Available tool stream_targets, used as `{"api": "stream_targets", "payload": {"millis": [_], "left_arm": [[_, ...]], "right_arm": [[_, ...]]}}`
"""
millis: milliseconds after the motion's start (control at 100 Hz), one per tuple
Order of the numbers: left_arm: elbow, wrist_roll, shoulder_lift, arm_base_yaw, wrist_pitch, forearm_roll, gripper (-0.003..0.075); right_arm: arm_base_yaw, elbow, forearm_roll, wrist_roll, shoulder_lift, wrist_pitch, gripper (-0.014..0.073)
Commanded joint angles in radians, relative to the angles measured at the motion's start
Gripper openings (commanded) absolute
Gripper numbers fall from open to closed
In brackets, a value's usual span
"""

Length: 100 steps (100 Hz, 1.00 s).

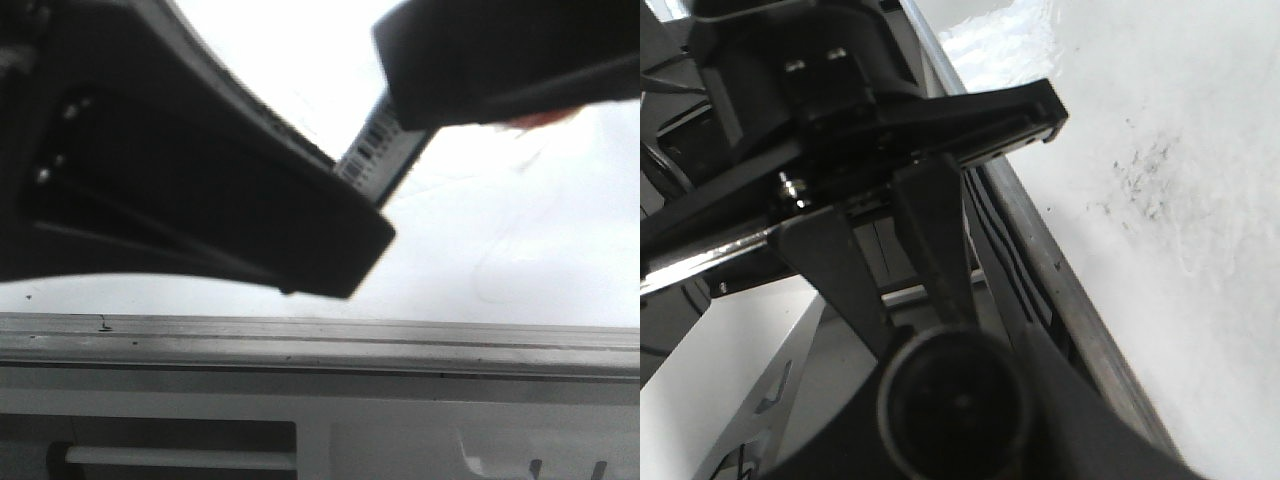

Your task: Write number 8 on whiteboard

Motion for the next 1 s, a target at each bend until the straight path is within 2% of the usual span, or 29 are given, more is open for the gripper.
{"api": "stream_targets", "payload": {"millis": [0,90,150,260,350,470,600,790,990], "left_arm": [[-0.033,-0.001,-0.048,-0.009,-0.027,-0.058,0.0167],[-0.031,-0.034,-0.121,-0.009,-0.088,-0.058,0.0372],[-0.022,-0.063,-0.176,-0.009,-0.14,-0.058,0.0461],[0.016,-0.095,-0.301,-0.009,-0.243,-0.058,0.0468],[0.071,-0.098,-0.409,-0.009,-0.336,-0.072,0.0435],[0.164,-0.098,-0.543,-0.009,-0.486,-0.146,0.0353],[0.253,-0.098,-0.654,-0.009,-0.624,-0.244,0.0209],[0.307,-0.098,-0.71,-0.009,-0.629,-0.253,-0.0021],[0.309,-0.098,-0.71,-0.009,-0.601,-0.253,-0.002]], "right_arm": [[0.002,-0.034,0.022,-0.036,-0.021,-0.082,-0.0062],[0.002,-0.034,0.008,-0.069,-0.047,-0.205,-0.0062],[0.002,-0.034,0.008,-0.119,-0.066,-0.276,-0.0062],[0.002,-0.034,0.008,-0.199,-0.08,-0.35,-0.0062],[0.002,-0.034,0.008,-0.275,-0.081,-0.395,-0.0062],[0.002,-0.04,0.008,-0.321,-0.081,-0.492,-0.0062],[0.002,-0.084,0.008,-0.341,-0.081,-0.533,-0.0062],[0.002,-0.123,0.008,-0.343,-0.04,-0.568,-0.0062],[0.002,-0.123,0.008,-0.343,0.008,-0.585,-0.0062]]}}
